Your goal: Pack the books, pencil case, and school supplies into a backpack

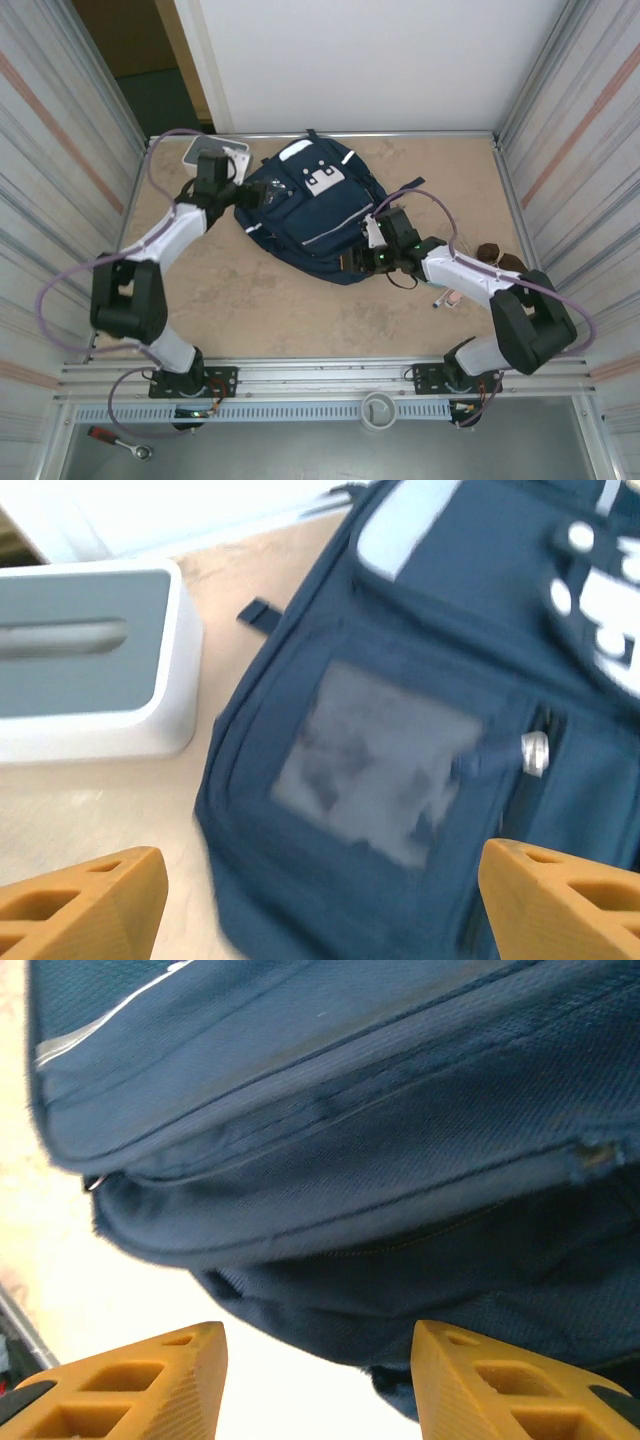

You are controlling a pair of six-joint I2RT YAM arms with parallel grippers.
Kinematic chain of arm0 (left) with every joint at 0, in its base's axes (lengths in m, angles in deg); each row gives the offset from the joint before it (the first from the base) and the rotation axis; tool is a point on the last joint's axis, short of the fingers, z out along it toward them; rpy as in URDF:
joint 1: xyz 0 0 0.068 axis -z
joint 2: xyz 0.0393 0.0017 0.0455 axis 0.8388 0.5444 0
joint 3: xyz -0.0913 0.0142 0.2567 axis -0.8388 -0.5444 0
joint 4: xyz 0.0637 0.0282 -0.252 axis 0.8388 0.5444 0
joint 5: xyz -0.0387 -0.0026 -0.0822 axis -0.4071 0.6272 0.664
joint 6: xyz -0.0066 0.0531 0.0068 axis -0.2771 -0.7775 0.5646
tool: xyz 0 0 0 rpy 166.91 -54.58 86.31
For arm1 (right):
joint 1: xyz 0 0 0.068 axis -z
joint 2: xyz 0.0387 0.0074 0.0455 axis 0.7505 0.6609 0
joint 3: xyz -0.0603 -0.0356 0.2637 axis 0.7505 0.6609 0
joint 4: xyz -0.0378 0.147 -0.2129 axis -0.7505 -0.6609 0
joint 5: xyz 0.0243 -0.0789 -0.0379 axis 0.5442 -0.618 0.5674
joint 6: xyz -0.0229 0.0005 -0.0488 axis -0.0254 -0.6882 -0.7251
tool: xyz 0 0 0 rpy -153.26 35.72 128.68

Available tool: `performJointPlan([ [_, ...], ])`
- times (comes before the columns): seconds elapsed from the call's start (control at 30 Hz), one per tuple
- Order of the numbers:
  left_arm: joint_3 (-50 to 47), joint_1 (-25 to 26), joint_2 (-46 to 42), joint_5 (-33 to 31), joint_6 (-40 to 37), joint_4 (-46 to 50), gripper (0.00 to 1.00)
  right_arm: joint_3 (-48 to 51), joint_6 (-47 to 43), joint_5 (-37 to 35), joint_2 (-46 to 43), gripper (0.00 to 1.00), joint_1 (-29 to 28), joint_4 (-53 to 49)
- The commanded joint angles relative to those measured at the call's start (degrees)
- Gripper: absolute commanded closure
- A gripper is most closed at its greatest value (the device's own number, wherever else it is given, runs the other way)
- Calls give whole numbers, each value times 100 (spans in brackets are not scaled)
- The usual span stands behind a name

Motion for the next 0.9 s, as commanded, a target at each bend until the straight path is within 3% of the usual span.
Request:
performJointPlan([
  [0.0, 494, 50, 684, 457, 662, 625, 19, 29, 181, -468, 281, 52, 214, 451],
  [0.17, 569, 210, 1167, 960, 750, 885, 22, -70, 325, -732, 610, 54, 917, 578],
  [0.3, -120, 758, 928, 998, 460, 660, 22, -412, 376, -597, 936, 56, 1605, 740],
  [0.47, -878, 1498, 459, 811, 246, 687, 25, -1584, 310, -333, 1776, 56, 2260, 546],
  [0.7, -1577, 2786, -698, -73, -1275, 563, 24, -3005, 27, 80, 2446, 51, 2604, -200],
  [0.87, -1599, 2862, -784, -625, -2414, 31, 25, -2487, -87, -58, 1851, 47, 2596, -178],
])
